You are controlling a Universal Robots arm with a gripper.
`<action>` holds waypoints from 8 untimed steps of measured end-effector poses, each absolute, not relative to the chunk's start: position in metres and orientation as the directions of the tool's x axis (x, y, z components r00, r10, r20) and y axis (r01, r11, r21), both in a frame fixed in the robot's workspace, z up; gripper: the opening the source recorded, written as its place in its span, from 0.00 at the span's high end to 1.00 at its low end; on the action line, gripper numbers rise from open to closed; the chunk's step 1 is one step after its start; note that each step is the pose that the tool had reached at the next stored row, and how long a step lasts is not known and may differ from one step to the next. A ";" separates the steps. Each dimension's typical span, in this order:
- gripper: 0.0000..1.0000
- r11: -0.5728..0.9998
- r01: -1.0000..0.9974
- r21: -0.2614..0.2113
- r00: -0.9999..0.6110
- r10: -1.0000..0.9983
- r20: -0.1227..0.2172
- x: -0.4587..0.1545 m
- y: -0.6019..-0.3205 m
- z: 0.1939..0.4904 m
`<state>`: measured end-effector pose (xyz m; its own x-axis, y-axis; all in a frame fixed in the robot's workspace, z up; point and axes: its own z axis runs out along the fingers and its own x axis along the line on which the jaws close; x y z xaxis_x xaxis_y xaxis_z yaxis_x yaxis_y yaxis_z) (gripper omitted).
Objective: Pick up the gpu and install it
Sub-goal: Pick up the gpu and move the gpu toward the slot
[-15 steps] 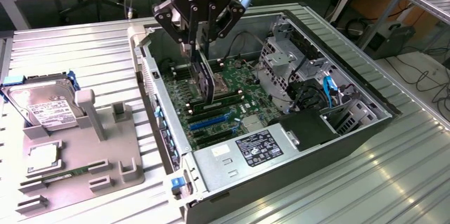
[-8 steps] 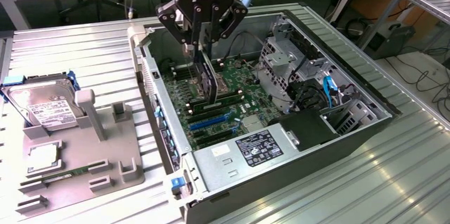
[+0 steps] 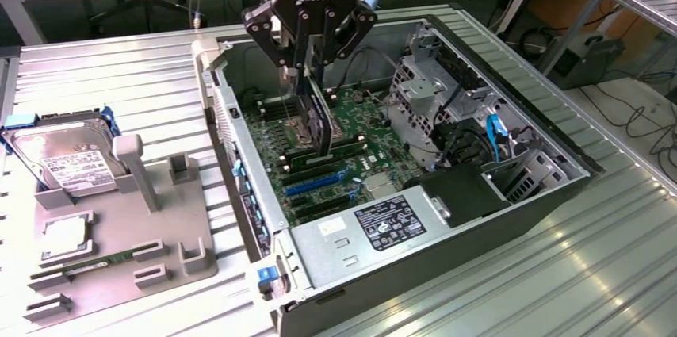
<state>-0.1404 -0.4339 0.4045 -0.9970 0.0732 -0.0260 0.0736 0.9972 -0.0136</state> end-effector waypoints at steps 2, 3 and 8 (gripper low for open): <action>0.74 0.997 0.074 -0.014 -0.997 0.073 -0.026 -0.139 -0.434 0.404; 0.74 0.997 0.074 -0.014 -0.997 0.073 -0.026 -0.138 -0.433 0.403; 0.74 0.997 0.074 -0.014 -0.997 0.073 -0.026 -0.133 -0.433 0.401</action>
<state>-0.1330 -0.4329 0.4013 -0.9970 0.0732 -0.0258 0.0736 0.9972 -0.0143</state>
